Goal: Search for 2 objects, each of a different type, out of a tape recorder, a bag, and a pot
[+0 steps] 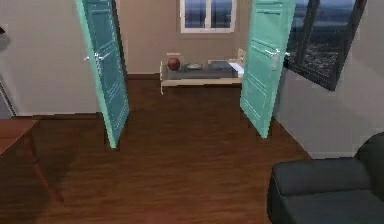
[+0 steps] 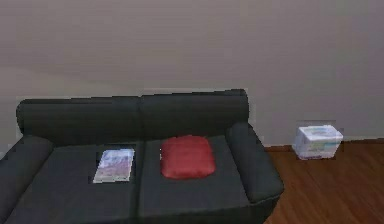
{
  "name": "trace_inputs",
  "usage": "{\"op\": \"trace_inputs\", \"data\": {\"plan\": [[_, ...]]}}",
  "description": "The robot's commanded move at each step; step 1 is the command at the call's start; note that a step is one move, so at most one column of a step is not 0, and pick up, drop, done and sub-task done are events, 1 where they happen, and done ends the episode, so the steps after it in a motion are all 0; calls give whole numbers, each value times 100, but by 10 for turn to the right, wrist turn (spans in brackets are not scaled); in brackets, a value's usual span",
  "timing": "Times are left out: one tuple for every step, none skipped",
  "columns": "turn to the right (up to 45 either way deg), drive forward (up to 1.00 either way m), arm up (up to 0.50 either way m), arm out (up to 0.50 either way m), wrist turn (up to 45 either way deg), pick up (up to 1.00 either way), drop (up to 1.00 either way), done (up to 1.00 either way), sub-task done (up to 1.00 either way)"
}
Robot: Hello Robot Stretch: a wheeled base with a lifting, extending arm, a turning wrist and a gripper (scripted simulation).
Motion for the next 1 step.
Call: {"op": "trace_inputs", "data": {"plan": [[0, 75, 0, 0, 0, 0, 0, 0, 0]]}}
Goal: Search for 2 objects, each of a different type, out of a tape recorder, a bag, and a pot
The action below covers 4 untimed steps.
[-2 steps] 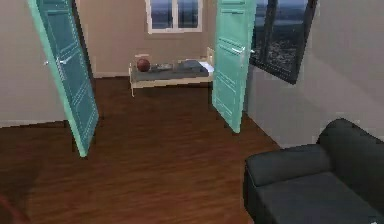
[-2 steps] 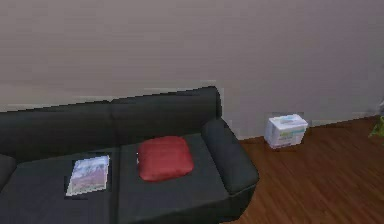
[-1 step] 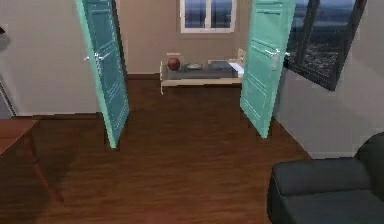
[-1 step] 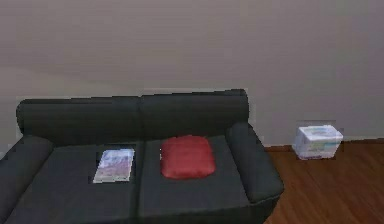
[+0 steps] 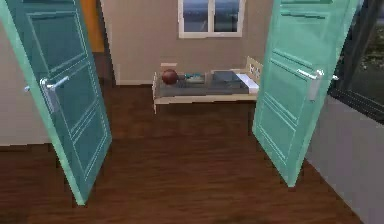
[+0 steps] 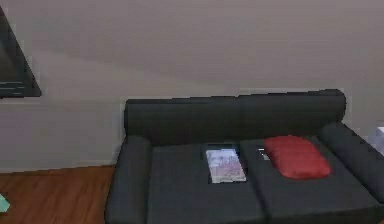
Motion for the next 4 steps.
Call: {"op": "trace_inputs", "data": {"plan": [[-450, 0, 0, 0, 0, 0, 0, 0, 0], [-120, 0, 0, 0, 0, 0, 0, 0, 0], [-30, 0, 0, 0, 0, 0, 0, 0, 0], [90, 0, 0, 0, 0, 0, 0, 0, 0]]}}
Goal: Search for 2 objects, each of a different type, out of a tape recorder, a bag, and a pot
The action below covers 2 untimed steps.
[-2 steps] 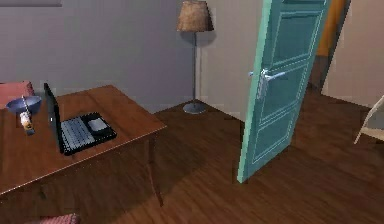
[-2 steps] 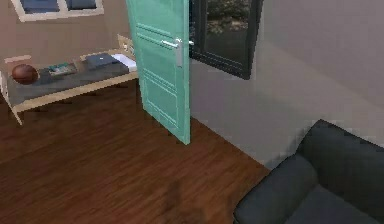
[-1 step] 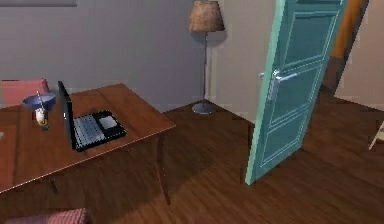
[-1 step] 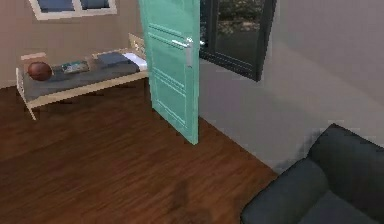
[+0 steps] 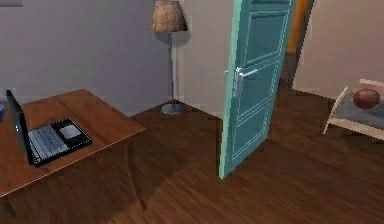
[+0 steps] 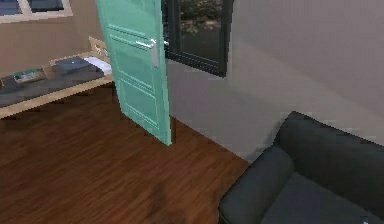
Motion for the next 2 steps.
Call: {"op": "trace_inputs", "data": {"plan": [[0, 10, 0, 0, 0, 0, 0, 0, 0], [-120, 0, 0, 0, 0, 0, 0, 0, 0]]}}
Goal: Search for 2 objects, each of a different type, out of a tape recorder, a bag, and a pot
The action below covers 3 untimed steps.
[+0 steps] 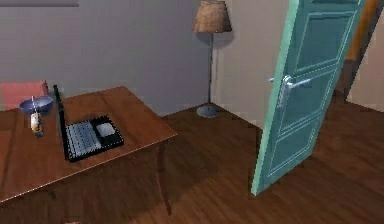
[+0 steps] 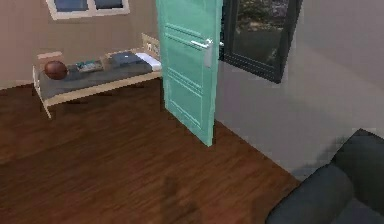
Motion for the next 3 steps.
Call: {"op": "trace_inputs", "data": {"plan": [[0, 35, 0, 0, 0, 0, 0, 0, 0], [-450, 0, 0, 0, 0, 0, 0, 0, 0], [0, 0, 0, 0, 0, 0, 0, 100, 0]]}}
